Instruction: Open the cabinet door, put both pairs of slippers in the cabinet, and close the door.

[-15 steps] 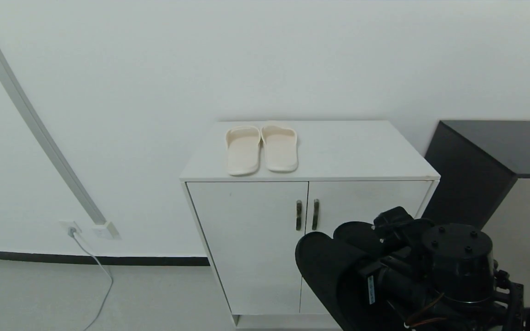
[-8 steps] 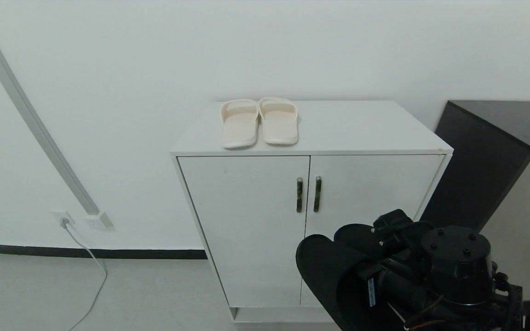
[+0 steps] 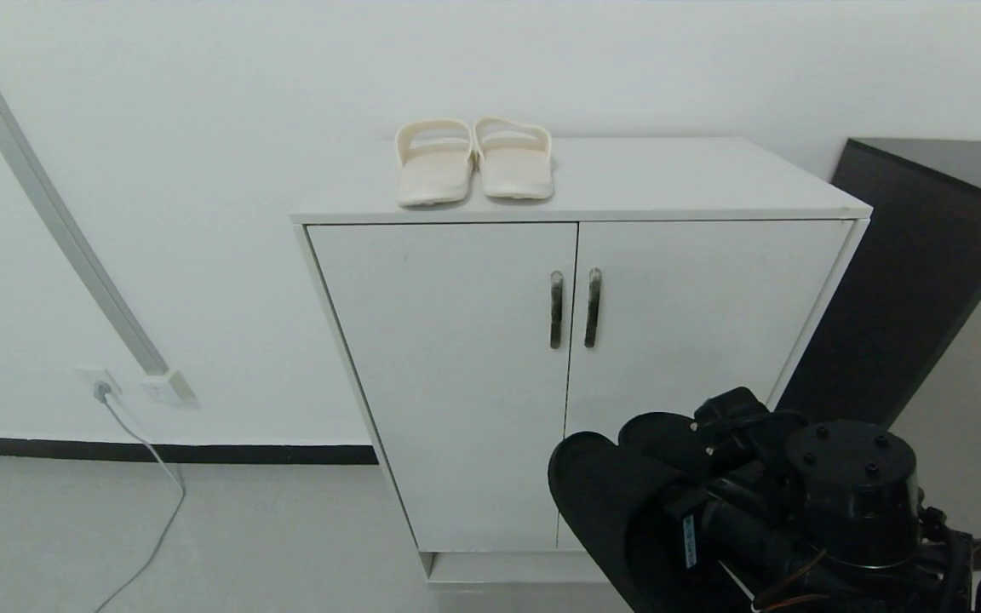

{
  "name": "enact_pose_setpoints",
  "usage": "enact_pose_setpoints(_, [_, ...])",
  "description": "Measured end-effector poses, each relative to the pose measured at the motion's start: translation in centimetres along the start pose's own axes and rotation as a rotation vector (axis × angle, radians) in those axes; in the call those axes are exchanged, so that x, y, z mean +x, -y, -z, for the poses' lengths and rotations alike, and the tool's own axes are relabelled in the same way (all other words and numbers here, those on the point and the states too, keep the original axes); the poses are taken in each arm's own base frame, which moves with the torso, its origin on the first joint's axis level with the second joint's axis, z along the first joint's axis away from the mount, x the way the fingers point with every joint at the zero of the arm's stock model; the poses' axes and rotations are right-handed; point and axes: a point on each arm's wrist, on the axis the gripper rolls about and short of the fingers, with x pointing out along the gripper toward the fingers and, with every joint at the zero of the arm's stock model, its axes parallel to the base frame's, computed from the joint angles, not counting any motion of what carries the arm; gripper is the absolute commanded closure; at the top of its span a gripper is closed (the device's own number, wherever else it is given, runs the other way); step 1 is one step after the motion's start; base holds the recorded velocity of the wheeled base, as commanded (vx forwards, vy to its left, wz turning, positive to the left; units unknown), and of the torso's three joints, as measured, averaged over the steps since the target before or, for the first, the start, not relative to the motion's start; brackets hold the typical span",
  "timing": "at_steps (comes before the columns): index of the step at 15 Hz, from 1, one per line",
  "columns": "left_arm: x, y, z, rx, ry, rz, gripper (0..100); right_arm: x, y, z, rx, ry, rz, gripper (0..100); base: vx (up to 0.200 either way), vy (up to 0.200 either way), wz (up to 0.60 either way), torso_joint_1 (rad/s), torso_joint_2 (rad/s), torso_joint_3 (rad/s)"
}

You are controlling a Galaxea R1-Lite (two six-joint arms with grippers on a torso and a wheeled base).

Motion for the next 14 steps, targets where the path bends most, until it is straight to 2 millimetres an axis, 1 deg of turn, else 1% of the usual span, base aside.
enact_pose_setpoints(3, [0.0, 0.0, -0.1, 0.001, 0.005, 0.007, 0, -0.1, 0.0, 0.0, -0.015, 0.011, -0.001, 100, 0.0, 0.0, 0.0, -0.113, 0.46, 0.341])
enact_pose_setpoints(4, [-0.2, 0.0, -0.6, -0.008, 0.022, 0.006, 0, -0.1, 0.0, 0.0, -0.016, 0.013, -0.003, 100, 0.0, 0.0, 0.0, -0.09, 0.44, 0.359])
enact_pose_setpoints(6, [-0.7, -0.2, -3.0, -0.044, 0.09, 0.006, 0, -0.1, 0.0, 0.0, -0.016, 0.015, -0.003, 100, 0.0, 0.0, 0.0, -0.058, 0.44, 0.381])
enact_pose_setpoints(8, [-0.4, -0.3, -5.4, -0.066, 0.093, 0.03, 0, -0.1, 0.0, 0.0, -0.016, 0.015, -0.003, 100, 0.0, 0.0, 0.0, -0.046, 0.44, 0.4])
enact_pose_setpoints(10, [1.4, -0.4, -7.5, -0.078, 0.044, 0.108, 0, -0.1, 0.0, 0.1, -0.018, 0.011, -0.005, 100, 0.0, 0.0, 0.0, -0.017, 0.31, 0.291])
enact_pose_setpoints(12, [3.9, -0.4, -9.3, -0.086, 0.02, 0.208, 0, -0.1, -0.1, 0.1, -0.019, 0.012, -0.006, 100, 0.0, 0.0, 0.0, 0.0, 0.1, 0.08])
enact_pose_setpoints(14, [6.6, 0.0, -10.6, -0.09, 0.002, 0.304, 0, -0.1, -0.1, 0.1, -0.019, 0.011, -0.006, 100, 0.0, 0.0, 0.0, 0.004, 0.03, 0.018])
